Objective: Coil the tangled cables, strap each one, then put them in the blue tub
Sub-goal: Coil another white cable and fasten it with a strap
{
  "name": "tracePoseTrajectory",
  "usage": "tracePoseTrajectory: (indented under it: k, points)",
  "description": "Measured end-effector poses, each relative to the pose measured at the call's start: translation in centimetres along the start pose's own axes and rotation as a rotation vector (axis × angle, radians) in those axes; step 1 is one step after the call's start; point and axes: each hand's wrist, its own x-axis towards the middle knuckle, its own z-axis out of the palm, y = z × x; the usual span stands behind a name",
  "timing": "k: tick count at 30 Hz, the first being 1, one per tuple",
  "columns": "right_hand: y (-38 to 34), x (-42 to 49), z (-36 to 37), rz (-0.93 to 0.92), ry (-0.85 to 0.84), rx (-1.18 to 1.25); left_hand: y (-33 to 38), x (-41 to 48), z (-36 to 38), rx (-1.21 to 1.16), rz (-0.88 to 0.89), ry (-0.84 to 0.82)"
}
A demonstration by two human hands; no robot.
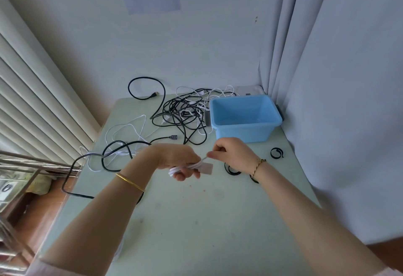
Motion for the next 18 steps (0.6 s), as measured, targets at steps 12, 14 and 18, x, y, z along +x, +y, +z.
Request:
tracePoseTrajectory:
  k: [12,14,18]
  points:
    - [-3.5,-2.6,2.6,0.027,-0.278,0.66,-0.2,2.3,-0.9,-0.813,0.358,0.621]
    - [-2.9,-2.6,3.5,0.033,-0.333,0.648,-0.1,2.0,-1.3,-1.03,0.474,0.45]
    - [-1.7,-2.1,3.8,0.031,-0.303,0.52,0.0,0.6,-1.0,-1.004,0.558,0.14]
